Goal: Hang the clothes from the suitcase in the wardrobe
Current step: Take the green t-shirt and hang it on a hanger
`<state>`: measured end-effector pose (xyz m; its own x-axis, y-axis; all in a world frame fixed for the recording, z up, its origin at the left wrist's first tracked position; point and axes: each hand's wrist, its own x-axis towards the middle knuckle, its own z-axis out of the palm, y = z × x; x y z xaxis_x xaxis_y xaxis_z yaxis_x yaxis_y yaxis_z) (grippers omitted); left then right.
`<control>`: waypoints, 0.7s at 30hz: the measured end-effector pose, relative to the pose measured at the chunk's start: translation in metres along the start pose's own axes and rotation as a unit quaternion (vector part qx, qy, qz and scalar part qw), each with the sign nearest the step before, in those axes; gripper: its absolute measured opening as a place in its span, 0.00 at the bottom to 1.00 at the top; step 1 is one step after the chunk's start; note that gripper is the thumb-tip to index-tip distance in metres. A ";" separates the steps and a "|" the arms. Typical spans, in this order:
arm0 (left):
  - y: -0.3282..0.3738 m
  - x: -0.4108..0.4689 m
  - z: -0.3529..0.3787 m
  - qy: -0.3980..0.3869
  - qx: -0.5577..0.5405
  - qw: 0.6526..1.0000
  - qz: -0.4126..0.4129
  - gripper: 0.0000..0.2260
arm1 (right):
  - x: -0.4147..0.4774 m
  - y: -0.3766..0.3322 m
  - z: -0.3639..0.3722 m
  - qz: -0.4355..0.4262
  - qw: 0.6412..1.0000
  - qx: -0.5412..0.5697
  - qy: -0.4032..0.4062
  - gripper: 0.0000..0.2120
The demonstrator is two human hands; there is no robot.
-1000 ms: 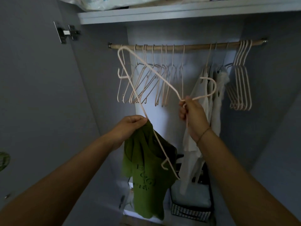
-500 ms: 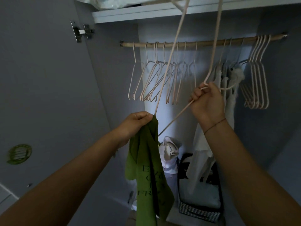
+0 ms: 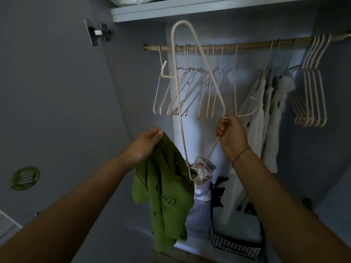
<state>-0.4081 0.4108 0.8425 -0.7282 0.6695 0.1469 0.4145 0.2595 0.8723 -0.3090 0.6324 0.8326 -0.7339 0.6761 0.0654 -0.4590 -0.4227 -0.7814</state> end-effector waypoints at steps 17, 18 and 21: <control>-0.013 0.006 0.019 -0.059 0.106 0.992 0.030 0.13 | 0.002 -0.050 0.010 -0.083 0.987 0.133 -0.011 0.17; -0.014 0.007 0.020 -0.055 0.105 0.992 0.030 0.13 | 0.004 -0.049 0.007 -0.075 0.988 0.135 -0.016 0.16; -0.011 0.007 0.022 -0.052 0.100 0.993 0.039 0.13 | 0.008 -0.038 0.001 -0.050 0.988 0.143 -0.023 0.13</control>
<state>-0.4060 0.4284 0.8231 -0.6341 0.7583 0.1515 0.5743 0.3306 0.7489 -0.2975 0.6532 0.8631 -0.6970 0.6973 0.1673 -0.6481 -0.5127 -0.5631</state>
